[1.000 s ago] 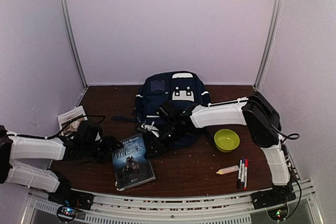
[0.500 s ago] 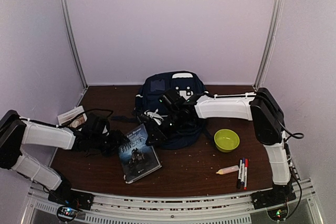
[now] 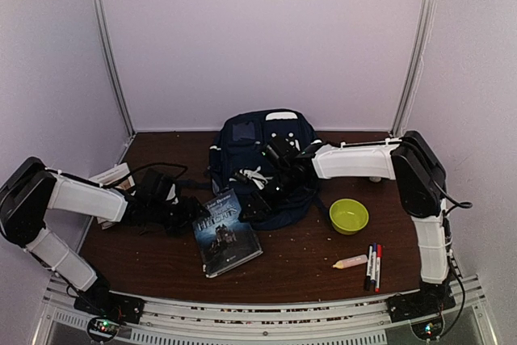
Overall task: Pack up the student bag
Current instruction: Pick up the book from the center of the board.
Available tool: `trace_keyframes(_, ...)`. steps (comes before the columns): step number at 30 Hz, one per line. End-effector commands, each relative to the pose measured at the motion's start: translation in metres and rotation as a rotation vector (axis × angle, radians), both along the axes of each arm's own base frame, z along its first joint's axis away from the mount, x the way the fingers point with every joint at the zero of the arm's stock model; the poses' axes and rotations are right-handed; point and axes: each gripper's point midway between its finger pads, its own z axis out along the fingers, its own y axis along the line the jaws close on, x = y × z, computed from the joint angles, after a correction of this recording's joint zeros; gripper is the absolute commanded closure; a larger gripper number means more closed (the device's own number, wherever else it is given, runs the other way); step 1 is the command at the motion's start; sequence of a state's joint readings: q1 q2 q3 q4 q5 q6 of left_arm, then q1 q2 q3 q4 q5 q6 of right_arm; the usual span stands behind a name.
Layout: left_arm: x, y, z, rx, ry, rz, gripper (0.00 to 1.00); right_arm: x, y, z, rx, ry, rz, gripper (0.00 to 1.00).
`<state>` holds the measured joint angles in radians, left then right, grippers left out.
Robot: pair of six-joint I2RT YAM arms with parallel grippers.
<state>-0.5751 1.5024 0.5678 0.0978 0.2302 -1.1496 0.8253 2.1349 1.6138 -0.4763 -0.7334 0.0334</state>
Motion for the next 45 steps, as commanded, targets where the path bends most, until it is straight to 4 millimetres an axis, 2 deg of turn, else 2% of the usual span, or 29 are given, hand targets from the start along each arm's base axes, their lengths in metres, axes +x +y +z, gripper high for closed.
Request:
trace_keyframes(1,-0.024,0.005,-0.028,0.048,0.094,-0.041,0.28,-0.021,-0.013,0.018,-0.010,0.051,0.012,0.39)
trace_keyframes(6,-0.024,0.006,-0.026,0.050,0.089,-0.041,0.27,-0.024,-0.022,0.020,-0.042,0.063,-0.016,0.30)
trace_keyframes(16,-0.024,0.006,-0.023,0.054,0.084,-0.042,0.27,-0.050,-0.024,-0.014,-0.089,0.309,-0.013,0.29)
trace_keyframes(28,-0.024,0.008,-0.023,0.060,0.076,-0.041,0.28,-0.058,-0.003,-0.029,-0.016,0.495,0.004,0.32)
trace_keyframes(35,-0.024,0.009,-0.022,0.059,0.071,-0.036,0.28,-0.051,0.011,-0.029,0.025,0.536,-0.006,0.43)
trace_keyframes(41,-0.024,0.011,-0.020,0.057,0.055,-0.033,0.28,-0.052,0.018,-0.017,0.085,0.554,0.020,0.65)
trace_keyframes(45,-0.021,0.011,-0.012,0.062,0.025,-0.037,0.26,-0.052,0.020,-0.006,0.123,0.547,0.032,0.76)
